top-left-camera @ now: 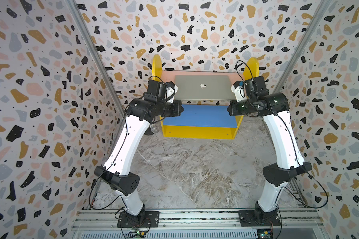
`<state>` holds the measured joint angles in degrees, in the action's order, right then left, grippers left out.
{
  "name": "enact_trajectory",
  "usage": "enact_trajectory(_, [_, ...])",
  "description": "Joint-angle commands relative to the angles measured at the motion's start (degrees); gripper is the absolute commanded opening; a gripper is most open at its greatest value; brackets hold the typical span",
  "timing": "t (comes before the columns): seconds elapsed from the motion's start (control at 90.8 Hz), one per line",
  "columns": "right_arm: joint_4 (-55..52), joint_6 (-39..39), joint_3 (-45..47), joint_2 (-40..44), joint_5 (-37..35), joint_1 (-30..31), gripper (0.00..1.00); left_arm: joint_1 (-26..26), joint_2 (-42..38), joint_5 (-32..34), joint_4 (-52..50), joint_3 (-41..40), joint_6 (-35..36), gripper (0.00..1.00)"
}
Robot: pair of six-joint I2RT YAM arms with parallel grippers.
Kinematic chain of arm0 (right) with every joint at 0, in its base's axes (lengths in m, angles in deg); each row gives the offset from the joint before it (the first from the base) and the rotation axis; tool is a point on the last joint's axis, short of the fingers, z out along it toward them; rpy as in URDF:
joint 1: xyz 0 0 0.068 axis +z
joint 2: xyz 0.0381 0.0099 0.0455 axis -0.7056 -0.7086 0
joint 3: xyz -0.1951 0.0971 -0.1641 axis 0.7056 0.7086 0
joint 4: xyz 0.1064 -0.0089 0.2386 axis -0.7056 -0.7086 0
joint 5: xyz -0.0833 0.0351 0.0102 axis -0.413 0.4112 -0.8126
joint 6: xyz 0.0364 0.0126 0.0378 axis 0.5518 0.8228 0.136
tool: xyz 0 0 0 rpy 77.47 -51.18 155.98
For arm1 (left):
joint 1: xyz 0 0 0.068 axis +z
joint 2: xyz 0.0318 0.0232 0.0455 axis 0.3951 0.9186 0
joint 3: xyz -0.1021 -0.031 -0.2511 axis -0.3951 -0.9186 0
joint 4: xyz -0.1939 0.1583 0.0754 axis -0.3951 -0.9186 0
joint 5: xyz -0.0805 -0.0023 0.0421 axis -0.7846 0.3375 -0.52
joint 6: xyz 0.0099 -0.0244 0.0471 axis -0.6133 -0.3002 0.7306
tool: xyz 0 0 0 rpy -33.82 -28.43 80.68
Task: Close the laptop lid and set it aside
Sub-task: Place the laptop on the shelf.
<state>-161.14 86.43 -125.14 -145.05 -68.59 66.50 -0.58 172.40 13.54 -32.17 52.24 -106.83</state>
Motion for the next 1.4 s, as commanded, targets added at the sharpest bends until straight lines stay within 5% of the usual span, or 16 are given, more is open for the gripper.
enact_trajectory(0.0, [-1.1,-0.9,-2.6,0.0,-0.8,0.3,0.0,-0.3,1.0,0.9,-0.1,3.5,1.5,0.0])
enact_trajectory(1.388, [6.4,-2.6,-4.7,-3.9,-2.9,-0.2,0.0,1.7,11.1,3.3,-1.1,17.1,2.8,0.0])
